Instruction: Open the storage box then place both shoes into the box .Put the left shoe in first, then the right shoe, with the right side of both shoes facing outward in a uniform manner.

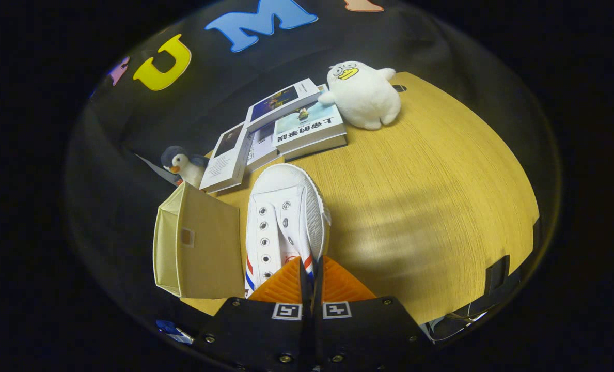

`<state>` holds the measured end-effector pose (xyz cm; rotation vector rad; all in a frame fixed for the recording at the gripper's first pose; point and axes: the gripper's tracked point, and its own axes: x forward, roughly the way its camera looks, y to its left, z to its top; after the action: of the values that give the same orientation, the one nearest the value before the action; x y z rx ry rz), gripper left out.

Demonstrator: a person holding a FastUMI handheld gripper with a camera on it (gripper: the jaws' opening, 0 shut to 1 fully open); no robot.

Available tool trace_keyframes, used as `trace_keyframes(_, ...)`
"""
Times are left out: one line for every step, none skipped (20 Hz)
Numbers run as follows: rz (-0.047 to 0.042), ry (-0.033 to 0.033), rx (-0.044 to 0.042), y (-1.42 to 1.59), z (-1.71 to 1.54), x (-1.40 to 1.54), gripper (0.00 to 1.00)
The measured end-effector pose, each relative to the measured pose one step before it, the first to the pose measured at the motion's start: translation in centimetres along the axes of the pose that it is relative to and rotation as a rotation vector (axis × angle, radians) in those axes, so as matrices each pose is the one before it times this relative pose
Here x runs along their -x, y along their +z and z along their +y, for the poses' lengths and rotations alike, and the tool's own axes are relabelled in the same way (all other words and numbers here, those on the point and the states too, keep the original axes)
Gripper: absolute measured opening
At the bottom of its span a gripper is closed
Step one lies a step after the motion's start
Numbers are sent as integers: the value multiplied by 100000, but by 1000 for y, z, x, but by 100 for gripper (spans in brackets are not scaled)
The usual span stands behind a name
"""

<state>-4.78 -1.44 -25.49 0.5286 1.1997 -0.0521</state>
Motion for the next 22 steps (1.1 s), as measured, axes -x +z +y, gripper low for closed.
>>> trace_keyframes(-193,520,653,89,883,189,1)
trace_keyframes(-88,486,743,63,890,69,1)
trace_keyframes(-155,507,750,70,1014,-65,0)
trace_keyframes(-340,439,756,116,944,-20,0)
trace_keyframes(-348,480,849,187,927,144,1)
trace_keyframes(-747,613,806,277,994,100,1)
trace_keyframes(-303,796,967,157,1016,14,1)
trace_keyframes(-299,828,799,216,1047,35,0)
trace_keyframes(-143,751,940,147,1071,-19,0)
trace_keyframes(-91,710,1040,241,1059,-128,0)
trace_keyframes(-239,620,1021,63,982,-240,1)
trace_keyframes(202,614,1104,90,989,-207,1)
trace_keyframes(102,610,913,29,973,-287,0)
trace_keyframes(403,618,913,17,976,-264,1)
trace_keyframes(160,605,515,1,917,-331,1)
trace_keyframes(184,656,460,54,894,-378,0)
trace_keyframes(269,558,422,28,846,-475,0)
trace_keyframes(-86,345,345,77,651,-80,0)
trace_keyframes(-47,314,753,-43,882,-425,0)
trace_keyframes(148,266,602,-41,759,-437,0)
trace_keyframes(557,156,407,-146,675,-437,0)
trace_keyframes(418,103,661,-135,679,-485,0)
